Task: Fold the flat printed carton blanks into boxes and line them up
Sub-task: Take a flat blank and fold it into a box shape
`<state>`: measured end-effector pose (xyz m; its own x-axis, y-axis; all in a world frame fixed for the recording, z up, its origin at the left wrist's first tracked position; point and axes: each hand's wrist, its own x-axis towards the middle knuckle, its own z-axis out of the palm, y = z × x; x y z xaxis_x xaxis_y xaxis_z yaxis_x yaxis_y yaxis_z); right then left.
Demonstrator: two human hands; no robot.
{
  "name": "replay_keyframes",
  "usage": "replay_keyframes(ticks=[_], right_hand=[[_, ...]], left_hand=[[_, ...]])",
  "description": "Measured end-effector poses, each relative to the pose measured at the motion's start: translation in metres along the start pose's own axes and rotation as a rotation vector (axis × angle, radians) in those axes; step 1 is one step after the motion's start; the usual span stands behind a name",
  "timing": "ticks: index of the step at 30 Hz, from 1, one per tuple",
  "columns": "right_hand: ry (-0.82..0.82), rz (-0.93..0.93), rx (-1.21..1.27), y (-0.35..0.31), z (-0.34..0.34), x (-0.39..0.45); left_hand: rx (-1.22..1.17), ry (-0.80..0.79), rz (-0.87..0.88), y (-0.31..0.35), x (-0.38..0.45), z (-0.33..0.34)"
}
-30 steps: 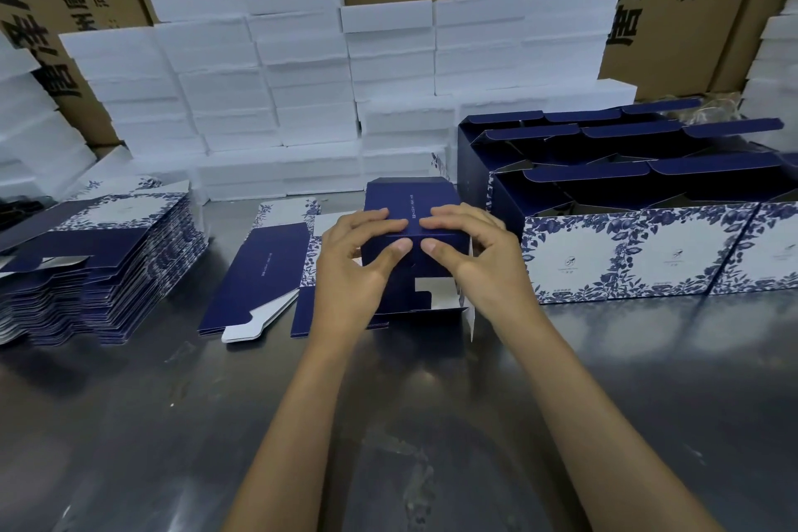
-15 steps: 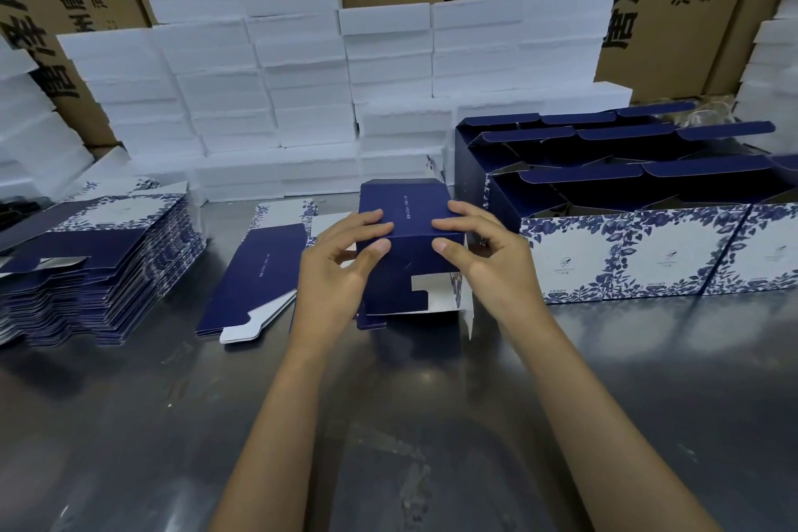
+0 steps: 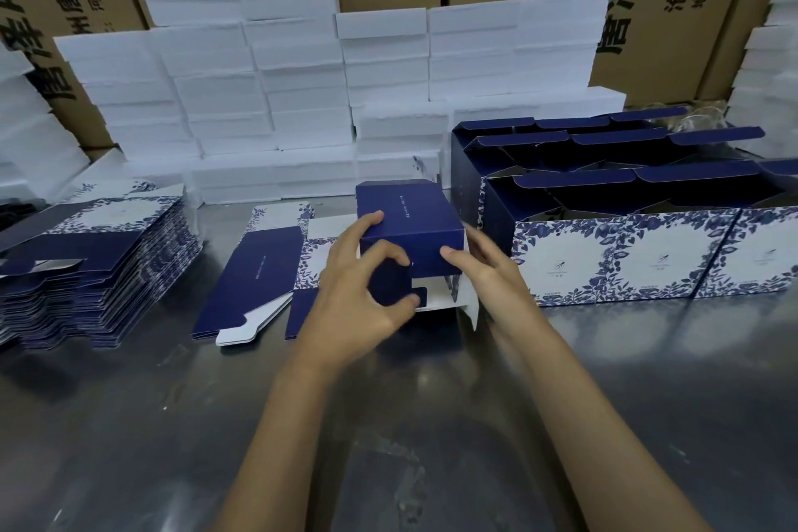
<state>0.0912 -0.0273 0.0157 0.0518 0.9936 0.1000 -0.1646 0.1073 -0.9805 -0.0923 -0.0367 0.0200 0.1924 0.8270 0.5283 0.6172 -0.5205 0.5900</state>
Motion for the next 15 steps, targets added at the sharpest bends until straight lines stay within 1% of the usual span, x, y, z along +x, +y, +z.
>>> replay_keyframes(ticks=[2, 3, 5, 7, 9, 13, 15], right_hand=[[0.021, 0.046, -0.049, 0.001, -0.001, 0.001], [0.028, 0.061, -0.054, 0.000, -0.002, 0.002], [0.005, 0.091, -0.030, 0.000, -0.003, 0.002], [-0.052, 0.131, 0.005, 0.000, -0.003, 0.002], [-0.118, 0.123, 0.024, 0.002, -0.004, 0.004], [-0.165, 0.082, -0.026, 0.009, -0.007, 0.003], [-0.238, 0.047, -0.091, 0.014, -0.007, 0.001]], left_hand=[[0.119, -0.064, 0.007, -0.001, -0.002, 0.005], [0.163, -0.065, 0.012, -0.002, -0.002, 0.007], [0.211, -0.014, 0.035, -0.004, -0.001, 0.008], [0.212, 0.069, 0.049, -0.006, 0.000, 0.008], [0.204, 0.132, 0.036, -0.009, 0.000, 0.008], [0.207, 0.178, 0.062, -0.012, 0.000, 0.012], [0.212, 0.176, 0.087, -0.012, 0.000, 0.015]])
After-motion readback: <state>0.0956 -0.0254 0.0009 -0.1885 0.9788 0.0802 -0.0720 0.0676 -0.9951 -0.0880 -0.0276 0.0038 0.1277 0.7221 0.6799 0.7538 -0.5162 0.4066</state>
